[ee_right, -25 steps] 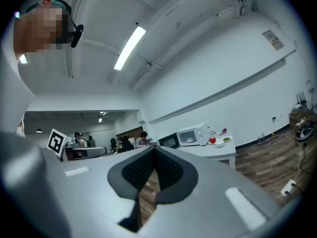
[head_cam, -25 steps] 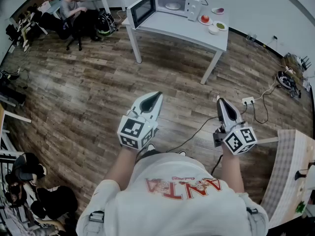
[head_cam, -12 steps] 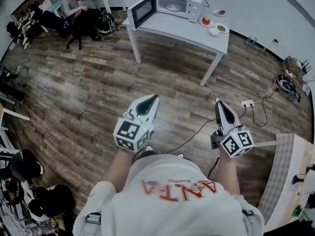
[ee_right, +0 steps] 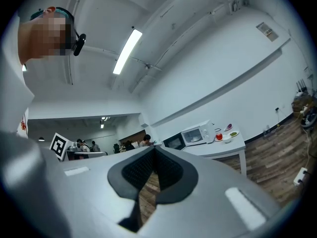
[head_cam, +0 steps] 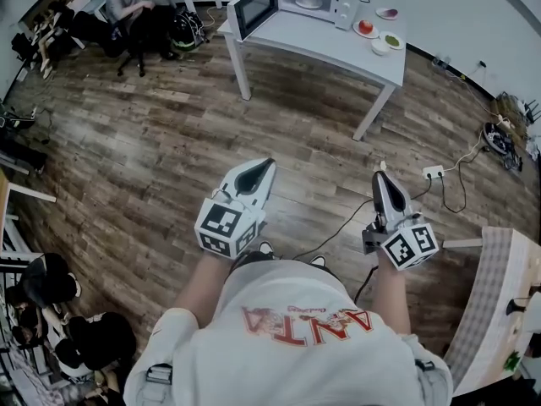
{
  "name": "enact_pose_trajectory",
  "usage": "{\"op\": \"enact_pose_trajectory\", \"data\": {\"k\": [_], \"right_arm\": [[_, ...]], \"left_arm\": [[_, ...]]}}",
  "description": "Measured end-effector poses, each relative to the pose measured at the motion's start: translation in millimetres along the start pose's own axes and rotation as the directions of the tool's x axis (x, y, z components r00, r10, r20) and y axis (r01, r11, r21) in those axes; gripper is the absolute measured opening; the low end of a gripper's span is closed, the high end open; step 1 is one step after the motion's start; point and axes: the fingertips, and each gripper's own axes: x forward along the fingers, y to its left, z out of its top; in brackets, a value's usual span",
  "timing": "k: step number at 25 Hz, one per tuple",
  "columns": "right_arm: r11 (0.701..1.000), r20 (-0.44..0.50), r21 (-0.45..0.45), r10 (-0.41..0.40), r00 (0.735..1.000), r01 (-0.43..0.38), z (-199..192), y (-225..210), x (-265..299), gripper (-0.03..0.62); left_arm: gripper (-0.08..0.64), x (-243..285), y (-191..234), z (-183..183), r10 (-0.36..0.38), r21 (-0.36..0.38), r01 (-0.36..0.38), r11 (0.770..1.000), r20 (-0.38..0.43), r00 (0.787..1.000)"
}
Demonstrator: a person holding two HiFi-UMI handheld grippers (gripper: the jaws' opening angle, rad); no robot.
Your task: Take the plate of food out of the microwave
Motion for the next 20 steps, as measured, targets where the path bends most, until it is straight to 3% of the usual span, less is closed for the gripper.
{"op": "enact_pose_trajectory", "data": {"k": [7, 11, 14, 20], "right_arm": [[0.998, -0.035, 0.003, 0.069, 0.997, -0.069, -26, 48, 58, 0.002], [0.998, -0.055, -0.03, 0.062, 0.997, -0.063, -37, 70, 80, 0.002], [0.997, -0.092, -0.034, 0.059, 0.994, -0.062, -43, 75, 88, 0.002], [0.999, -0.126, -0.019, 0.046, 0.991, -0.048, -38, 57, 123, 0.002]], "left_arm": [[0.009, -28, 59, -7, 0.004, -0.013, -0.004, 1.0, -0.01, 1.0], [0.009, -40, 87, -19, -0.013, -0.035, 0.013, 0.999, -0.013, 1.0], [0.009, -37, 98, -23, -0.035, -0.088, 0.035, 0.995, -0.002, 0.999], [0.009, -17, 118, -21, -0.048, -0.088, 0.048, 0.995, 0.0, 0.999]]}}
